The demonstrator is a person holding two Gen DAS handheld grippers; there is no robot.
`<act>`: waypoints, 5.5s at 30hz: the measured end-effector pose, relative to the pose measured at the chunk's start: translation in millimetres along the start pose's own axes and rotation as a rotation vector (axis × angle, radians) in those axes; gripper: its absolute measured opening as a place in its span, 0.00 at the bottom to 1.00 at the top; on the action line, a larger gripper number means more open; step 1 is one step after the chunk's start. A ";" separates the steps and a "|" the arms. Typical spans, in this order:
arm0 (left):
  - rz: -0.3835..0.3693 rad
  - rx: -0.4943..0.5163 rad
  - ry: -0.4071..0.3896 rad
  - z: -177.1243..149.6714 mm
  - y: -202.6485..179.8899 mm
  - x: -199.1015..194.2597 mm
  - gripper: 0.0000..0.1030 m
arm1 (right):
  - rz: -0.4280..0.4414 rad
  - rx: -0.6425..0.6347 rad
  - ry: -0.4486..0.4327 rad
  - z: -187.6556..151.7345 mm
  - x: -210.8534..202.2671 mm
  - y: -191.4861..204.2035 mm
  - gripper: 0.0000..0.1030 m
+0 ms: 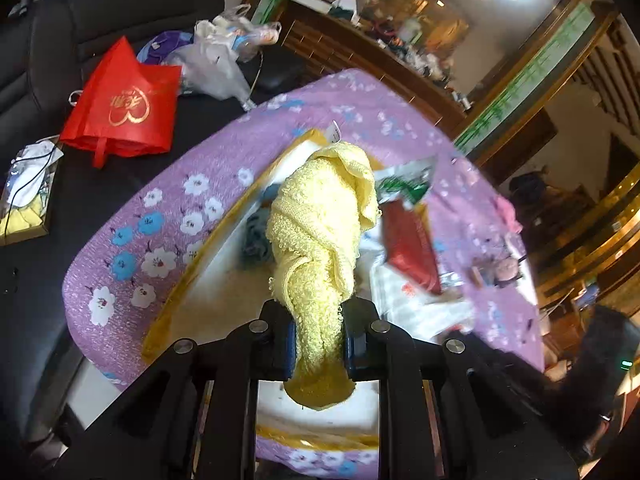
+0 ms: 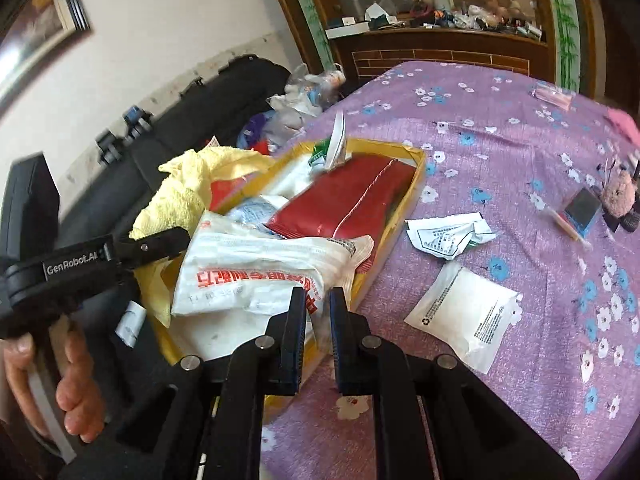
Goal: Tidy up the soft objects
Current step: 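Carry the yellow towel and red-lettered packet to the box and release both, then grasp the dark blue box with the left gripper while the right grasps the pink fluffy ball, then lower the dark blue box and pink ball into the box and open both grippers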
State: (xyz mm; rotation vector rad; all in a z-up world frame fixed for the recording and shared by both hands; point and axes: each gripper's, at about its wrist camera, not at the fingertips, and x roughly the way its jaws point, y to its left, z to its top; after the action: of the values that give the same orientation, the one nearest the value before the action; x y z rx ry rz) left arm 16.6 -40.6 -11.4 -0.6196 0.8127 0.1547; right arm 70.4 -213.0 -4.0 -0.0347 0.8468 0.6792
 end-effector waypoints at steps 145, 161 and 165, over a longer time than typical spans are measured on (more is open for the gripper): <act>-0.149 0.529 0.208 -75.6 -247.9 133.3 0.35 | 0.026 0.502 -0.163 -64.3 -104.0 -229.6 0.11; 0.077 0.192 -0.042 -4.3 -82.3 -26.0 0.35 | 0.343 0.124 -0.066 14.0 -49.1 -46.7 0.11; 0.121 0.101 -0.028 -5.4 -39.8 -17.4 0.35 | 0.361 0.066 -0.007 23.6 -17.5 -11.3 0.10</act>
State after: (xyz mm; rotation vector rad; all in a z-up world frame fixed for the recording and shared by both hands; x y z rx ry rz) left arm 15.5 -74.4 16.5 -0.4724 0.8260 0.2308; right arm 84.7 -224.6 21.6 0.1837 0.8768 0.9878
